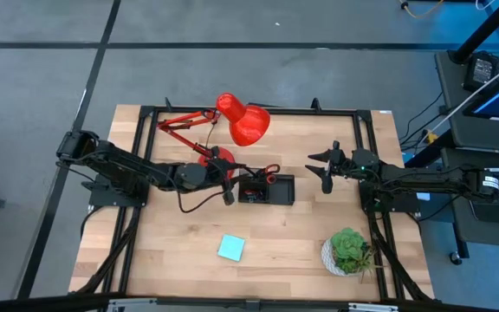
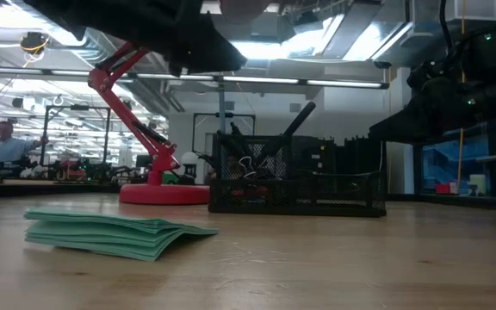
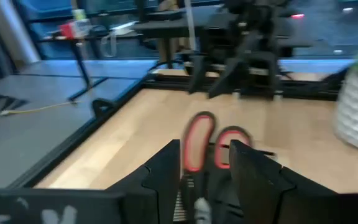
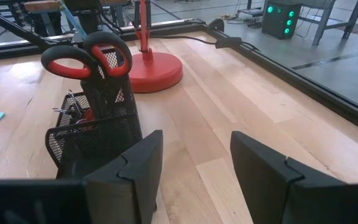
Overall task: Pick and place office supplies into organizer
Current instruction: Put the light blue notepad into the black desk organizer
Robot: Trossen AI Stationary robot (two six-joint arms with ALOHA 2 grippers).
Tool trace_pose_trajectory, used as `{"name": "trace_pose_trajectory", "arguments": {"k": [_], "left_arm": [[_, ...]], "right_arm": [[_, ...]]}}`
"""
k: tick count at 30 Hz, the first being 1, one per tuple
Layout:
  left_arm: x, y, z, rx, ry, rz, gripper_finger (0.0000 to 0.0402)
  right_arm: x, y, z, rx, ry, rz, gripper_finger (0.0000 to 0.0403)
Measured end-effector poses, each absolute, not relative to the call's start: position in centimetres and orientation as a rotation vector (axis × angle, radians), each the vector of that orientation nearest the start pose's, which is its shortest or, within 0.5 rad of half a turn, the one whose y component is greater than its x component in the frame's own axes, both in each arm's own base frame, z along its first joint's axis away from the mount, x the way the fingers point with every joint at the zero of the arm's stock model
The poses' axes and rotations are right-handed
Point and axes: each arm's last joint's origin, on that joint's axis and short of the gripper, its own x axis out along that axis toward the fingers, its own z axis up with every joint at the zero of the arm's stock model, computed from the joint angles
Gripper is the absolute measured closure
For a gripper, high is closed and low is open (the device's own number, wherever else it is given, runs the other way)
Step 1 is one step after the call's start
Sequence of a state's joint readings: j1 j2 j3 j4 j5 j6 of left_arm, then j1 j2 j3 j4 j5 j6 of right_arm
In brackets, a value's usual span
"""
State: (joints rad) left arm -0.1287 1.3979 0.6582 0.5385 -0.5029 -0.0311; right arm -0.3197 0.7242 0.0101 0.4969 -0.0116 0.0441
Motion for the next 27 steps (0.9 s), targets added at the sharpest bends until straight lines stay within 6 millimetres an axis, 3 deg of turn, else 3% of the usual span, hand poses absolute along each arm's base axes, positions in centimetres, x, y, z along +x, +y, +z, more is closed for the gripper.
{"name": "trace_pose_trajectory", "arguments": {"k": [8, 13, 22, 27], "left_arm": [[28.9, -3.2, 22.6, 0.034, 0.178, 0.116, 0.0275], [29.4, -5.1, 23.9, 0.153, 0.2, -0.011, 0.028], [29.3, -8.8, 26.0, 0.284, 0.393, -0.076, 0.0284], [28.6, -10.5, 26.2, 0.221, 0.468, -0.113, 0.0284]], "right_arm": [[13.4, -4.4, 14.2, 0.081, 0.208, -0.312, 0.0212], [13.4, -4.4, 14.3, 0.082, 0.207, -0.312, 0.0212], [13.4, -4.4, 14.3, 0.081, 0.199, -0.312, 0.0212], [13.4, -4.4, 14.3, 0.081, 0.199, -0.312, 0.0212]]}}
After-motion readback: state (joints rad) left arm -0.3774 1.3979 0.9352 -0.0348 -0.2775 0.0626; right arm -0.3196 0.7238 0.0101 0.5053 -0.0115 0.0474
